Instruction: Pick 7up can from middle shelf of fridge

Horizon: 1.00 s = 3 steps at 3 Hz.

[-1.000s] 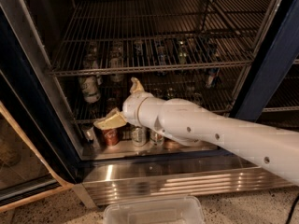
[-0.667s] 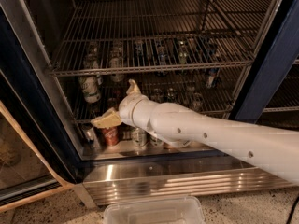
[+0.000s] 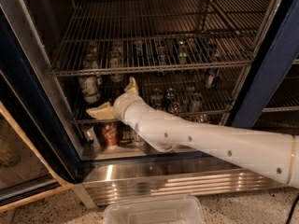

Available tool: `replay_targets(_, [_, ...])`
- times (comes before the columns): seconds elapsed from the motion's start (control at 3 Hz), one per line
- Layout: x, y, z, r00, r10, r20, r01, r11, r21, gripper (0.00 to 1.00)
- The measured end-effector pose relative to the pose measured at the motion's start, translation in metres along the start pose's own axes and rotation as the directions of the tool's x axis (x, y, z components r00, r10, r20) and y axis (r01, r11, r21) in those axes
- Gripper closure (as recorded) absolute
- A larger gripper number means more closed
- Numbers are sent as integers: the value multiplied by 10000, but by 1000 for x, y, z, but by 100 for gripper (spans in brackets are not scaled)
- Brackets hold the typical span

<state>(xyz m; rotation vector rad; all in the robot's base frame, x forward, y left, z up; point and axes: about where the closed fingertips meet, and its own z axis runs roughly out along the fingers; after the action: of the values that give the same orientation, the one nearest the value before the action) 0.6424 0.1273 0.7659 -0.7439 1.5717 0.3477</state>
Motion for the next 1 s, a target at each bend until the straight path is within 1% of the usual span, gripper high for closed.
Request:
replay_targets(0.33, [-15,-47,14,9995,218,240,-237,9964,819,0])
replay_targets(1.0, [-11,-37,33,9989,422,182,-438,9938,1018,0])
